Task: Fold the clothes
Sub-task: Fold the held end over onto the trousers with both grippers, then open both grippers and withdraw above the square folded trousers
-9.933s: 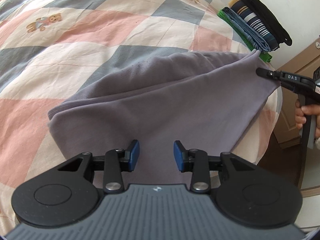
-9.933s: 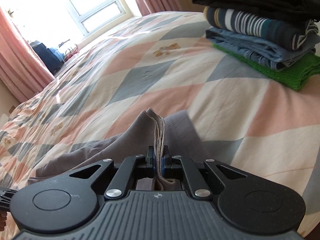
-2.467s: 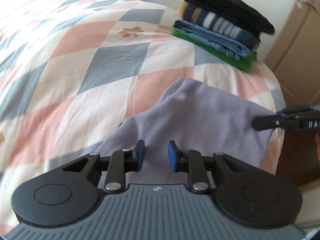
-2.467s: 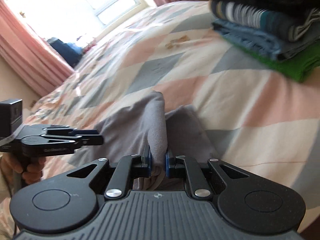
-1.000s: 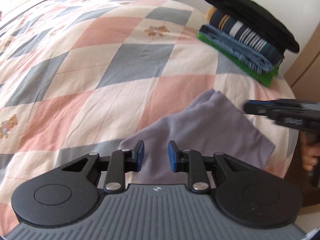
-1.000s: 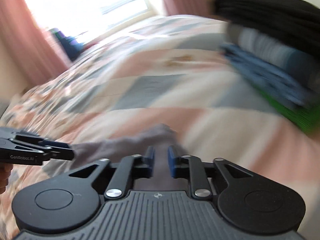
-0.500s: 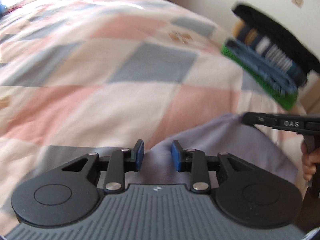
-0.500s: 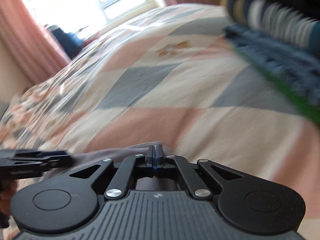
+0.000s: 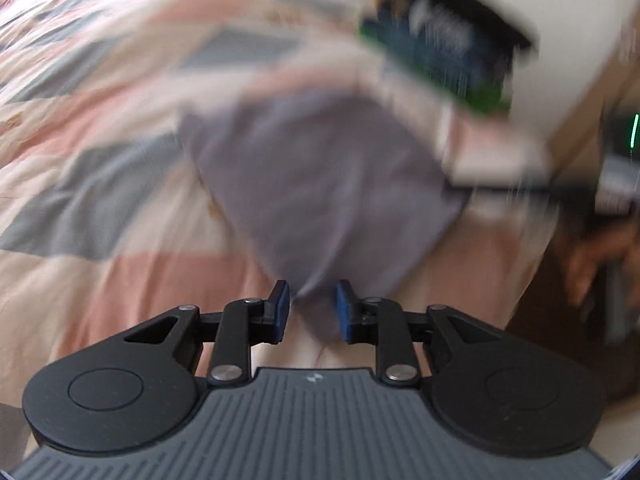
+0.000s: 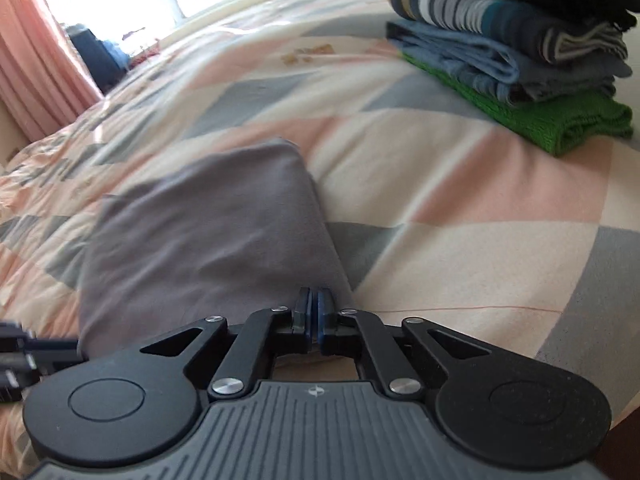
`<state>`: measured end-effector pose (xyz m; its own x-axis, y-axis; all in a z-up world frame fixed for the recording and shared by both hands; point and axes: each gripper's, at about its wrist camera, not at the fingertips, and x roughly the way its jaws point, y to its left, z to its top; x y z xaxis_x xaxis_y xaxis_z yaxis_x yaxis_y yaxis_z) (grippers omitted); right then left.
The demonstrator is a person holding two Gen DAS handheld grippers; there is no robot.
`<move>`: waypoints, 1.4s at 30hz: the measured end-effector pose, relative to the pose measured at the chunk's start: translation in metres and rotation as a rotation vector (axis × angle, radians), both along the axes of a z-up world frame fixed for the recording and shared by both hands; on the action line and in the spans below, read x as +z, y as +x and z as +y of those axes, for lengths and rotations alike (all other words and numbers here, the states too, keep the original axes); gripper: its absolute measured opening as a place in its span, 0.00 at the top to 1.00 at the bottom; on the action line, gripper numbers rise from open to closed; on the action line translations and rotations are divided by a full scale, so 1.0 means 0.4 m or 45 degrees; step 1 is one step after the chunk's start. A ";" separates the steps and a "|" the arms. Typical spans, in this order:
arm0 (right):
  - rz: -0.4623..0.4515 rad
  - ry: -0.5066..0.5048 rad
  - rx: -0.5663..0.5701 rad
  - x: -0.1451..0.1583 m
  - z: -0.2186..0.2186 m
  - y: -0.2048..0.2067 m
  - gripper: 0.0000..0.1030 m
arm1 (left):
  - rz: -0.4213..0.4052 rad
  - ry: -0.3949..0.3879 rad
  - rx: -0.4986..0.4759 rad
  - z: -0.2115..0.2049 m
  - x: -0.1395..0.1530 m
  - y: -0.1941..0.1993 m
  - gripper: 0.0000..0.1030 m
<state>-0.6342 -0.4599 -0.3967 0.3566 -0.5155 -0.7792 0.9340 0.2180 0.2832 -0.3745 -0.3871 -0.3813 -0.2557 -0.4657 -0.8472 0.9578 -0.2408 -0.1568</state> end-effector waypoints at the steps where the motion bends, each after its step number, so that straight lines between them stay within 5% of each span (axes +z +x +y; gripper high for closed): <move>1: 0.003 0.003 -0.022 0.012 -0.001 0.000 1.00 | 0.000 -0.023 -0.003 0.008 0.013 0.001 0.80; 7: 0.045 -0.080 -0.015 0.095 0.076 0.062 0.81 | -0.011 -0.143 -0.058 0.052 0.081 0.006 0.81; 10: 0.114 0.025 -0.030 0.037 0.062 0.101 0.79 | -0.049 -0.009 -0.072 0.009 0.019 -0.013 0.79; 13: 0.124 0.060 -0.104 0.069 0.063 0.117 0.77 | -0.040 0.093 -0.062 -0.018 0.019 -0.006 0.79; 17: 0.107 0.024 -0.162 0.207 0.139 0.135 0.50 | -0.114 0.033 -0.045 0.026 0.152 0.040 0.76; 25: 0.100 0.172 -0.221 0.360 0.300 0.208 0.29 | -0.221 0.119 0.065 0.143 0.349 0.121 0.65; 34: 0.154 0.186 -0.125 0.479 0.323 0.231 0.16 | -0.239 0.117 0.252 0.217 0.464 0.134 0.60; 42: 0.249 0.142 0.142 0.523 0.307 0.159 0.12 | -0.201 0.087 0.488 0.234 0.519 0.003 0.56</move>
<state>-0.5707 -0.3372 -0.1874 0.2433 -0.3881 -0.8889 0.9452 0.3007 0.1274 -0.3732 -0.2935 -0.1738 0.0610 -0.4435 -0.8942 0.9896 0.1437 -0.0038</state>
